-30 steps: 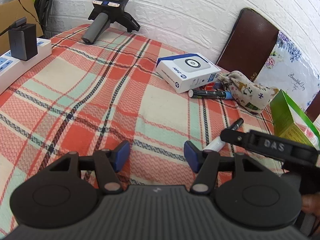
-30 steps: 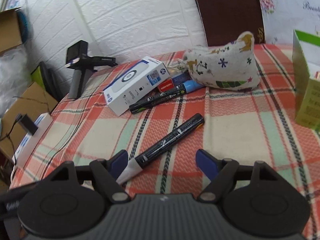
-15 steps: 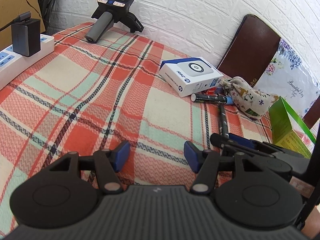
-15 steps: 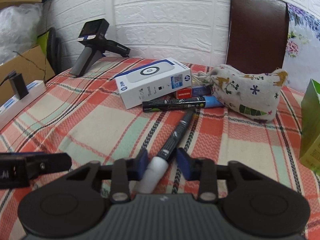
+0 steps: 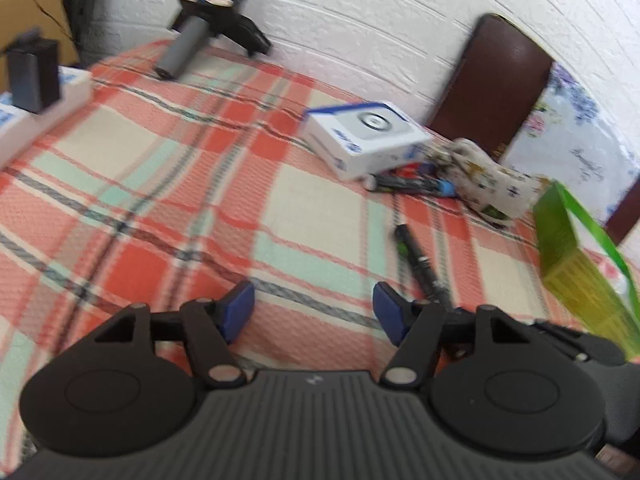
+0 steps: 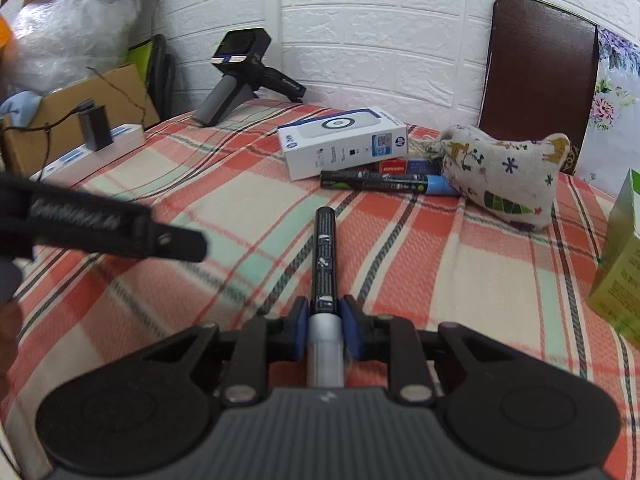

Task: Organize objects
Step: 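Grasp the white-capped black marker with the right tool while the left tool grasps another black marker, then carry both markers over the green box and open both tools to drop them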

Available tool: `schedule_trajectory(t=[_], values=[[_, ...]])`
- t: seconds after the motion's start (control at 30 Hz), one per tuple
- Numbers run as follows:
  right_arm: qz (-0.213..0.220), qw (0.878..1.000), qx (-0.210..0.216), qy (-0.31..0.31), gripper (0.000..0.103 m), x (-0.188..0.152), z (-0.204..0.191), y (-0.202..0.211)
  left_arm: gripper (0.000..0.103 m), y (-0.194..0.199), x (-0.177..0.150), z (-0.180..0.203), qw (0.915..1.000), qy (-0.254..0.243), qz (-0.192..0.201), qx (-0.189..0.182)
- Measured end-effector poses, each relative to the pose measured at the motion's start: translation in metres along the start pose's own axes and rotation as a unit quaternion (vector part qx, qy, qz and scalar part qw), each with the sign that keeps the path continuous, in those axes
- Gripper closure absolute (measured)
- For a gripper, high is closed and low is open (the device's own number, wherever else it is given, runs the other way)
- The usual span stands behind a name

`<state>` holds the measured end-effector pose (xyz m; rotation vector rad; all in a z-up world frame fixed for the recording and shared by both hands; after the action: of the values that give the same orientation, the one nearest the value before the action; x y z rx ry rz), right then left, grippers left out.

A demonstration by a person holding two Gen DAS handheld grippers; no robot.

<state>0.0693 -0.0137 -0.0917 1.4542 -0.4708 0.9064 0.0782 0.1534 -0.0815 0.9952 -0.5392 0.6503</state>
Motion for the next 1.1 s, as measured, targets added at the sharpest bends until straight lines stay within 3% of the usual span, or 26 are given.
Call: schedule_trajectory(t=[0.13,0.27,0.33,0.4,0.43,0.6,0.77,0.9,1.1], values=[[-0.011,0.999,0.033,-0.013,0.083,-0.017,0.005,0.021,0.03,-0.012,-0.009,0.026,0.9974,0.008,-0.039,-0.061],[-0.024,0.995,0.074,-0.067,0.083,-0.025,0.017,0.032,0.032,-0.023,-0.018,0.049,0.9943,0.005,-0.063,-0.086],[-0.022,0.991,0.092,-0.091,0.083,-0.027,0.024,0.037,0.046,-0.028,-0.023,0.059,0.9914,0.011,-0.078,-0.105],[-0.013,0.991,0.095,-0.089,0.083,-0.028,0.028,0.042,0.068,-0.034,-0.027,0.066,0.9883,0.02,-0.096,-0.116],[-0.009,0.993,0.087,-0.085,0.083,-0.028,0.03,0.044,0.074,-0.036,-0.026,0.069,0.9891,0.017,-0.095,-0.111],[0.018,0.992,0.066,-0.109,0.083,-0.029,0.061,0.053,0.078,-0.044,-0.013,0.1,0.9842,0.014,-0.103,-0.144],[0.08,0.99,0.005,-0.12,0.083,-0.01,0.11,0.067,0.079,-0.063,0.019,0.172,0.979,-0.055,-0.095,-0.172],[0.126,0.98,-0.052,-0.143,0.083,0.009,0.166,0.078,0.081,-0.082,0.044,0.239,0.969,-0.117,-0.077,-0.204],[0.134,0.97,-0.105,-0.175,0.083,0.016,0.233,0.062,0.084,-0.124,0.055,0.301,0.9566,-0.163,-0.08,-0.228]])
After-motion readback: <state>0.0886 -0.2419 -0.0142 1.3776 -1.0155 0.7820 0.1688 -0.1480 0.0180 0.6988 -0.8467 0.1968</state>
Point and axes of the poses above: each gripper's, at about its wrist camera, not at the fingertips, and y roughly against the way its jaws point, z to its right, x to its top, the point moved 6 cm from there along -y, roughly the way its jaws point, and after that the axes turned 10 degrees about -x, right-handed, at the moved point
